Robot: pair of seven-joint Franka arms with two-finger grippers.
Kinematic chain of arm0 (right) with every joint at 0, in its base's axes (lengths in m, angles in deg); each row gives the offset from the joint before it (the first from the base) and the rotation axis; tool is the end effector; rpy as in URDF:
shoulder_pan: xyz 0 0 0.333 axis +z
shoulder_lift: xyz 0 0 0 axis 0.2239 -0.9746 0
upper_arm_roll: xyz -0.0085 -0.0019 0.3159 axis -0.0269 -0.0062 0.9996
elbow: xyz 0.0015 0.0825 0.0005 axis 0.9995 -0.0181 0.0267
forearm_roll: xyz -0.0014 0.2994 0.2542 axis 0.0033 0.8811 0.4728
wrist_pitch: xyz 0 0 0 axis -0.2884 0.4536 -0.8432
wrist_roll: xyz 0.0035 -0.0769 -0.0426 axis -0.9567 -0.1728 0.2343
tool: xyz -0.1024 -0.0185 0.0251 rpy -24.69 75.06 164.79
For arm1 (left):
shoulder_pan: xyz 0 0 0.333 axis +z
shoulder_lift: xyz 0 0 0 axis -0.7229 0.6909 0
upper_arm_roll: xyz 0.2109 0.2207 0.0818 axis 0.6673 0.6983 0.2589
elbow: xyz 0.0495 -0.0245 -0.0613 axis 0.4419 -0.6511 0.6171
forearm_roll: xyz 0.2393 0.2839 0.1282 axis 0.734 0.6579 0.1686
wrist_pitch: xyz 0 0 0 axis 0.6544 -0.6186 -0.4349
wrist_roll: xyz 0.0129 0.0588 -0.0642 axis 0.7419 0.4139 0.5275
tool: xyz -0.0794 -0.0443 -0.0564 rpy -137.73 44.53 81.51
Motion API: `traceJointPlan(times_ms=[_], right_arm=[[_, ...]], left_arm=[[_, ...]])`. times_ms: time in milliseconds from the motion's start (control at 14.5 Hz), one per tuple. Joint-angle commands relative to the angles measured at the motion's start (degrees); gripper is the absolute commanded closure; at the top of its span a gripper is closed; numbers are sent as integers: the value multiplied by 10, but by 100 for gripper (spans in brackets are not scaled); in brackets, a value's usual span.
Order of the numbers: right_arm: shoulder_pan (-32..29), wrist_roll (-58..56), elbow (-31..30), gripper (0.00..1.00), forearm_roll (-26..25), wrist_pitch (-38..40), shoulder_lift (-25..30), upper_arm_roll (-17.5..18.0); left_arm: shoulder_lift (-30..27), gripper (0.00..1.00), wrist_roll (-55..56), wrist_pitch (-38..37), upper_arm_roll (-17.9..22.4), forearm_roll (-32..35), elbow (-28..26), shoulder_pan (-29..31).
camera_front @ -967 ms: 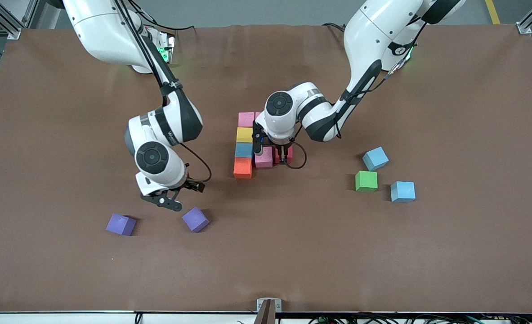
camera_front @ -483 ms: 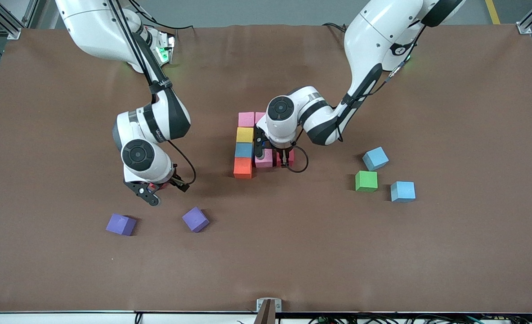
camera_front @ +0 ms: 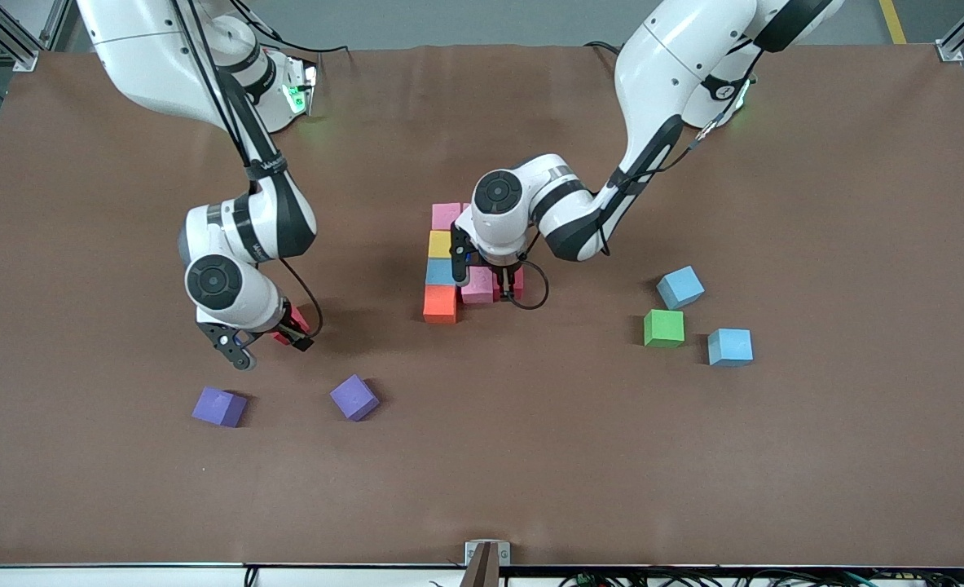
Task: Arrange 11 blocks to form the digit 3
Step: 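Grasp the red cube with the right gripper while the left gripper reaches green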
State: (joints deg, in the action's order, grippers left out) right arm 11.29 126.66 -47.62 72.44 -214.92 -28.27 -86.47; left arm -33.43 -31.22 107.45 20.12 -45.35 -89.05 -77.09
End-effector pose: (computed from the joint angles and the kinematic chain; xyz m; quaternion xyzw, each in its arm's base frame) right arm 0.5920 0.1503 0.2416 0.9163 -0.3919 -0.0386 0.0723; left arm 0.4543 -0.5007 0.1962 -0.7238 0.6897 0.0126 0.0132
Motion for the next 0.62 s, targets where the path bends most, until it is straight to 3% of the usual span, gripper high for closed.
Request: traceJointPlan(times_ms=[0, 552], right_arm=[[-15, 10, -74, 0, -1, -49, 49, 9], [-21, 9, -163, 0, 2, -202, 46, 10]], left_arm=[[26, 73, 10, -1, 3, 6, 26, -10], [38, 72, 10, 0, 11, 18, 47, -21]])
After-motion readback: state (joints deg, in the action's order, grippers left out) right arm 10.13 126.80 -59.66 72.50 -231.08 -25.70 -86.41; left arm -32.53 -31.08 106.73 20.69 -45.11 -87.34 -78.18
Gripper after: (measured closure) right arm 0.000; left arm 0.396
